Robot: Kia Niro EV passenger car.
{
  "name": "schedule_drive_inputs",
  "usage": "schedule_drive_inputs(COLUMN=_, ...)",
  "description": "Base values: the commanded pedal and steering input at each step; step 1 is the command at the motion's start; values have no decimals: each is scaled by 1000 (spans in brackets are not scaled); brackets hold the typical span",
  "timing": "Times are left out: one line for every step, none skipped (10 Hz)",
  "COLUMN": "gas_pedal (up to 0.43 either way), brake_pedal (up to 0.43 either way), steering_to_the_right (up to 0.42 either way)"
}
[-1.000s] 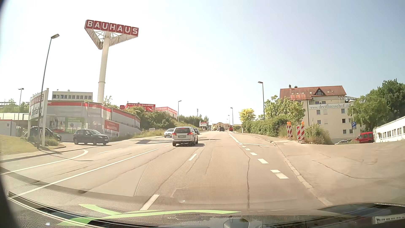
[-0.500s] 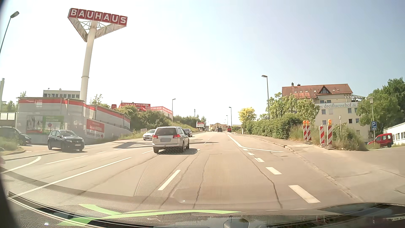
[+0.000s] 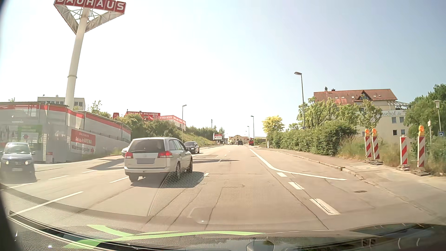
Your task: Follow the waypoints while adhering to traffic rules and regulations
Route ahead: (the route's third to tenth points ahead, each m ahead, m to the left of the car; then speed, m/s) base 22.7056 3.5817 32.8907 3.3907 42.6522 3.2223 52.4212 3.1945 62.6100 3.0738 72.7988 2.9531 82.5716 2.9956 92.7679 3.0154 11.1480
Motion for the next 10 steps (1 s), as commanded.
schedule_drive_inputs(gas_pedal=287, brake_pedal=0, steering_to_the_right=2)
schedule_drive_inputs(gas_pedal=287, brake_pedal=0, steering_to_the_right=1)
schedule_drive_inputs(gas_pedal=287, brake_pedal=0, steering_to_the_right=0)
schedule_drive_inputs(gas_pedal=287, brake_pedal=0, steering_to_the_right=0)
schedule_drive_inputs(gas_pedal=287, brake_pedal=0, steering_to_the_right=-1)
schedule_drive_inputs(gas_pedal=287, brake_pedal=0, steering_to_the_right=-2)
schedule_drive_inputs(gas_pedal=287, brake_pedal=0, steering_to_the_right=-3)
schedule_drive_inputs(gas_pedal=287, brake_pedal=0, steering_to_the_right=-4)
schedule_drive_inputs(gas_pedal=287, brake_pedal=0, steering_to_the_right=-4)
schedule_drive_inputs(gas_pedal=287, brake_pedal=0, steering_to_the_right=-4)
